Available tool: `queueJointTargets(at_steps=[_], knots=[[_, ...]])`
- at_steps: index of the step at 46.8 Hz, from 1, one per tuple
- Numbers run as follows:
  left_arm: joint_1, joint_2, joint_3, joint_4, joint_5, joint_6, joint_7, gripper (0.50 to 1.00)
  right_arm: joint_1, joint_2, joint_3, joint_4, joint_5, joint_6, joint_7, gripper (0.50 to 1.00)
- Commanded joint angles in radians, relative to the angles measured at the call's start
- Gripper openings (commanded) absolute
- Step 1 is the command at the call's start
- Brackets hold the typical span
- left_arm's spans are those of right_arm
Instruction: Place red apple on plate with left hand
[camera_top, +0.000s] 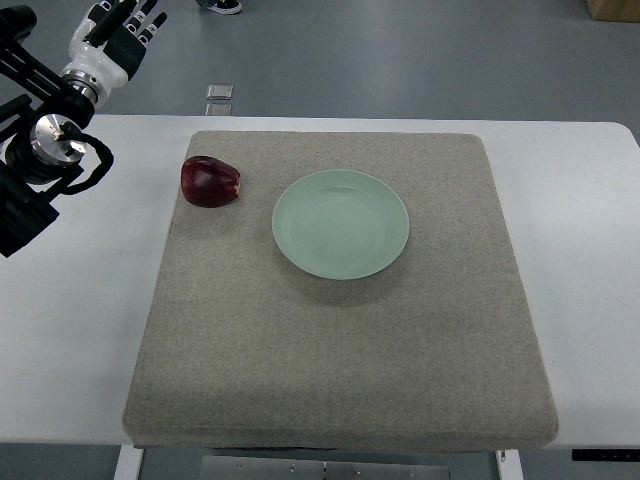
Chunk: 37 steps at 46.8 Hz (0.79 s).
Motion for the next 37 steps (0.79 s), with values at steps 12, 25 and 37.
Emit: queueJointTargets(at_steps=[12,25,37], knots=[[-0.001,0.0,0.0,-0.004,0.001,-0.003,0.0,0.999,0.0,0.0,0.0,0.0,0.0,0.0,0.0,0.93],[-0.003,0.003,0.0,-0.005,0.083,-0.003,0.0,0.996,0.0,0.0,0.0,0.0,0.0,0.0,0.0,0.93],[-0.007,0.021,0.023,-0.023,0.086,-0.003,0.0,0.999,0.0,0.0,0.0,0.0,0.0,0.0,0.0,0.93]])
